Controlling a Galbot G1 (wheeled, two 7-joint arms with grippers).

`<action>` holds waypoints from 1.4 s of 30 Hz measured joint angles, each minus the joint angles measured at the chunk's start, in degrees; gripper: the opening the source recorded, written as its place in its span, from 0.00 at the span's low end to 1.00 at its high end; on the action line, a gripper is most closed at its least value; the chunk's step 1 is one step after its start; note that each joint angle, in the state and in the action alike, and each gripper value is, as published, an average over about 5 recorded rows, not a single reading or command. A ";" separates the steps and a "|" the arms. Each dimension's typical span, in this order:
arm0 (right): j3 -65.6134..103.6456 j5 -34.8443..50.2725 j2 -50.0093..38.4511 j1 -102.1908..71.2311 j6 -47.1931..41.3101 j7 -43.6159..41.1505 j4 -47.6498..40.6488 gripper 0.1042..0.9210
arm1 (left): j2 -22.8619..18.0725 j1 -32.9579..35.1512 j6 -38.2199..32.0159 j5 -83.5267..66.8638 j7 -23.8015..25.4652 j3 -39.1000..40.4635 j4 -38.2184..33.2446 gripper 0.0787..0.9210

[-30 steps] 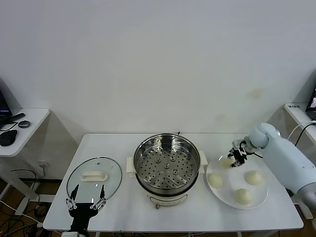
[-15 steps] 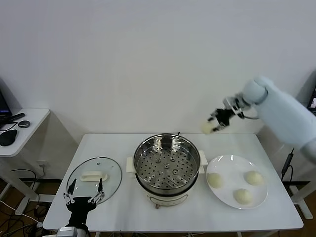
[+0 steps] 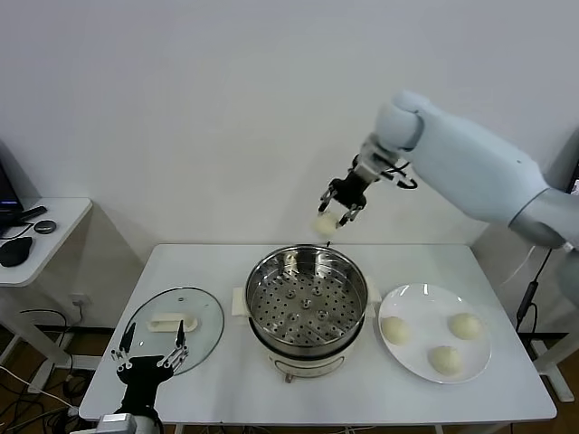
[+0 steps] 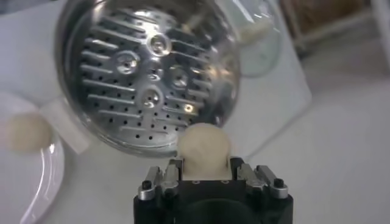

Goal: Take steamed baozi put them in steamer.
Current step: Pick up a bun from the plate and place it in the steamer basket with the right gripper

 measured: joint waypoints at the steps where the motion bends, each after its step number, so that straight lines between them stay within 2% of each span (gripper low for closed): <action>1: -0.64 -0.77 0.38 0.00 0.87 0.01 0.48 0.45 | -0.03 0.01 0.01 -0.03 0.00 0.02 -0.09 0.88; 12: -3.55 -8.56 3.73 -2.25 6.63 1.24 2.19 0.47 | -0.31 -0.08 0.09 -0.11 0.01 0.34 -0.11 0.88; 32: -0.70 -16.41 8.95 -9.51 9.46 4.42 -1.87 0.48 | -0.26 -0.02 0.10 -0.33 -0.13 0.07 0.07 0.88; 35: -0.60 -17.29 9.37 -10.20 9.54 5.32 -2.77 0.51 | -0.24 -0.11 0.10 -0.40 -0.13 0.07 0.11 0.88; 42: -0.63 -18.34 9.46 -10.61 8.43 6.85 -3.62 0.75 | -0.13 -0.16 0.11 -0.54 -0.12 0.01 0.29 0.88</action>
